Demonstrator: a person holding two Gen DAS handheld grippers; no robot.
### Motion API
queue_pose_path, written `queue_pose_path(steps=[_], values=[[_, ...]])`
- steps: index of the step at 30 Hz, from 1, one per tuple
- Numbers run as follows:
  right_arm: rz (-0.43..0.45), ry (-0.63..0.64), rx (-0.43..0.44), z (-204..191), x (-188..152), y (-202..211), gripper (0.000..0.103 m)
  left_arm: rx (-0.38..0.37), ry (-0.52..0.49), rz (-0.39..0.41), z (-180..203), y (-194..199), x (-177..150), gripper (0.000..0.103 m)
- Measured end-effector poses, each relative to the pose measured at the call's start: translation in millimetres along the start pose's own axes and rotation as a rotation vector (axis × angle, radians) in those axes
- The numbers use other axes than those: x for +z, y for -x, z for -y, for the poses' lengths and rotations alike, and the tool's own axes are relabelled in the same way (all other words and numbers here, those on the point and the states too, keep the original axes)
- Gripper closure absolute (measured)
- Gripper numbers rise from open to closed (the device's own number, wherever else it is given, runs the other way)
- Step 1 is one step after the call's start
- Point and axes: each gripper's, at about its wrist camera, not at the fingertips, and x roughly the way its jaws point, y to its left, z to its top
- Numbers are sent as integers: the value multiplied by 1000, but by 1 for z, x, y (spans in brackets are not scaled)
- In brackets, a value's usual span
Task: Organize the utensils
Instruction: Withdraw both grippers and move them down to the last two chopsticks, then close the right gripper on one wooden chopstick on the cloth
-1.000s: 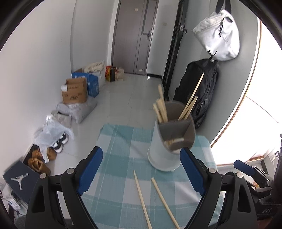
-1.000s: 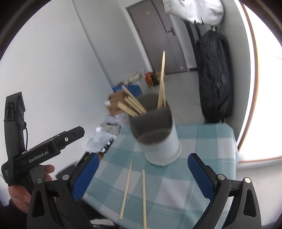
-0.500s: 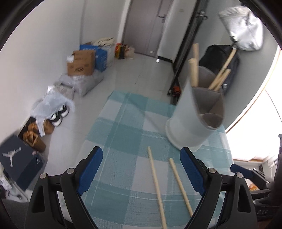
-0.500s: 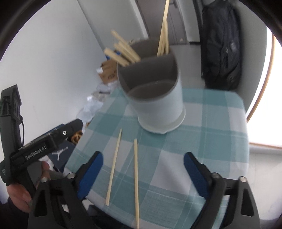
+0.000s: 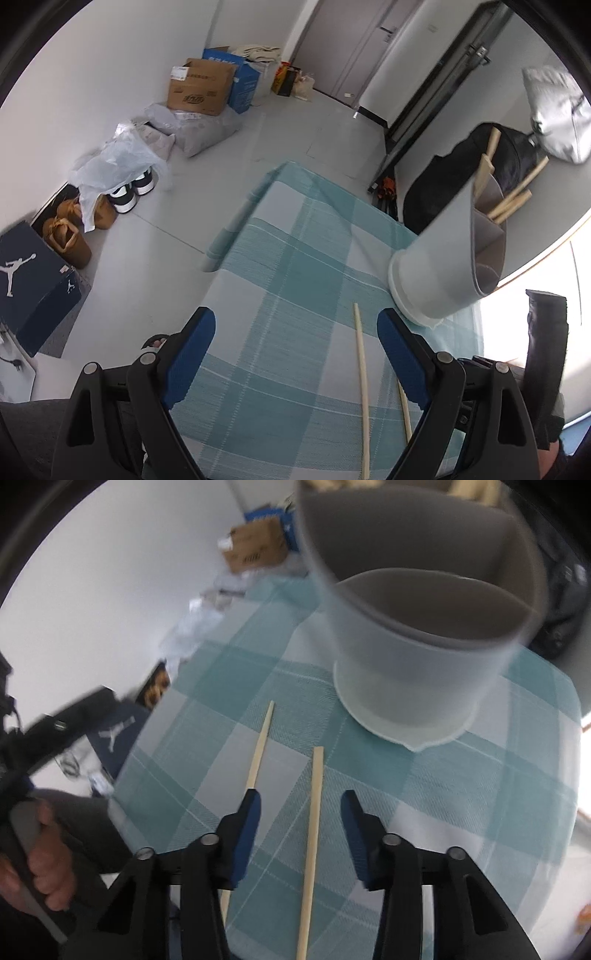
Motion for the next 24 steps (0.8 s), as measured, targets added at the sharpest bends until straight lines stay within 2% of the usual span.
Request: queue_pose_path(steps=[4,8,13,16,19,22,24], values=[[-56,39,-45,-4,15,-11,66,-30,69,-17,-13,0,4,17],[-112,45,-71,-3,25,-20,73,-34,103,-21,-23,-2,8,17],[-153,112,-123,-10,26,-28,74,-45,133,-31,-31,-3,9,17],[-148,146,-141,-11,26,-28,74,-48,141,-53,-35,-6,9,17],[-137,151,-154,-12,26,-28,79,-50,144,-54,-38,-5,10,17],[-128,162,-152,-14,23,-26,96,-41,143,-47,-39,-4,11,17],[-118,173,-164,-16,21,-25,97,-39,147,-49,-39,-5,11,17]])
